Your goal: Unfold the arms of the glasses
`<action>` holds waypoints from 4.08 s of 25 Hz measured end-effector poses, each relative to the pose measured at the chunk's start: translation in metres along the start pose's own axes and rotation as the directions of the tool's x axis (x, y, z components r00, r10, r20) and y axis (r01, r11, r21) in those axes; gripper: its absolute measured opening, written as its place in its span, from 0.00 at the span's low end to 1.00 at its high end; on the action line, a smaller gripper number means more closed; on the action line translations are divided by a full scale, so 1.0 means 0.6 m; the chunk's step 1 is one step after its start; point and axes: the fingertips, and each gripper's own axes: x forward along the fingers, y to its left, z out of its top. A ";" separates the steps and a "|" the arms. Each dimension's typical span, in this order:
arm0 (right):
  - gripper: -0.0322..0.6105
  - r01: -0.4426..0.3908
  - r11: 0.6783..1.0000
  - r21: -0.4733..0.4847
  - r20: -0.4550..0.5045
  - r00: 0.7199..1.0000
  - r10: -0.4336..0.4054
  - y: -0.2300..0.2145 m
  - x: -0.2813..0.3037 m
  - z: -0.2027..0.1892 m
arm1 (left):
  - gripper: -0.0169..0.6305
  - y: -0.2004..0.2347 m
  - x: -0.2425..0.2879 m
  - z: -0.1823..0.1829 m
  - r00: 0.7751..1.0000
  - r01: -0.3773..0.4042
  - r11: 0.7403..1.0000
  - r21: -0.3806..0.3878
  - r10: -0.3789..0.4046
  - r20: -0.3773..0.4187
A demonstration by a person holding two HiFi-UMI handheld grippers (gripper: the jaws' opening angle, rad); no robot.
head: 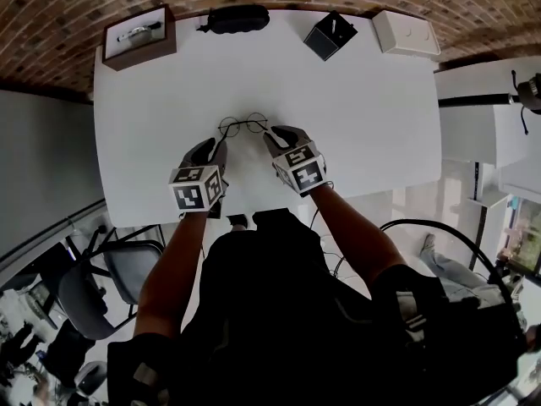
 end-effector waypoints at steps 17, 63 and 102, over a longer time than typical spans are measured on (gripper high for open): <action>0.14 -0.007 0.998 -0.057 -0.074 0.997 0.003 -0.006 0.048 -0.028 | 0.16 0.020 0.063 -0.042 0.991 -0.040 0.999 0.012 0.041 -0.125; 0.08 -0.097 0.969 -0.226 0.023 0.994 0.105 0.141 -0.013 -0.044 | 0.06 -0.055 -0.003 -0.111 0.989 0.093 0.976 0.195 -0.068 -0.131; 0.21 0.035 0.926 0.376 0.013 0.999 -0.043 0.102 0.006 -0.019 | 0.19 -0.014 0.022 -0.056 0.996 -0.071 0.996 0.053 0.074 -0.044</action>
